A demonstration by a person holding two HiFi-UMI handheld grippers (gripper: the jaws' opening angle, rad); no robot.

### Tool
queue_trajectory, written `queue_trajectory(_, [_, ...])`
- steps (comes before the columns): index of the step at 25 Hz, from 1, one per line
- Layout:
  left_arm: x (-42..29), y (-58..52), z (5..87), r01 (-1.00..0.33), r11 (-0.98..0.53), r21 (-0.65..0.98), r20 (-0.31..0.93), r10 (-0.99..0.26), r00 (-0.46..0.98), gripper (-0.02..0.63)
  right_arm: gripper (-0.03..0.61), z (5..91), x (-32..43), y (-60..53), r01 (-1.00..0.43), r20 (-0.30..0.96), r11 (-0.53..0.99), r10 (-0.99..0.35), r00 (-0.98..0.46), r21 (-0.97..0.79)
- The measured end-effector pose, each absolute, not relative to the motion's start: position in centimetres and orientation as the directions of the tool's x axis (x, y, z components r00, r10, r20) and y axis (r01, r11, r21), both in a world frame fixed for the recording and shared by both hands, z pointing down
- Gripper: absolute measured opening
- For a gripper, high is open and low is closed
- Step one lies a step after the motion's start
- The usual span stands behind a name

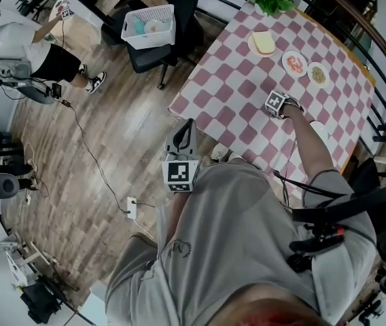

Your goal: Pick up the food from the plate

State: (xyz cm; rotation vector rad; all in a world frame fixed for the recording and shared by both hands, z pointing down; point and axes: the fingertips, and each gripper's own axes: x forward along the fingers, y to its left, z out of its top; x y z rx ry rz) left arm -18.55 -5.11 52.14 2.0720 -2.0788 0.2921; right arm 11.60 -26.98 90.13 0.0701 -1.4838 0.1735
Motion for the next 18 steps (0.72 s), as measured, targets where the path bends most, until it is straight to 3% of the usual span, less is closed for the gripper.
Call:
queue_trajectory(12, [-17.6,-6.9,51.5,-1.000,-0.026,-0.006,0.253,-0.967,0.024,0.008,0.336,89.5,11.8,-26.9,-0.221,0.999,0.975,0.017,0.028,-0.011])
queue_trajectory(18, [-16.3,-8.2,52.0,-0.997,-0.083,-0.005,0.259,-0.963,0.079,0.008,0.336,88.8,11.9,-27.2,-0.312,0.997,0.950,-0.011,-0.075,-0.013])
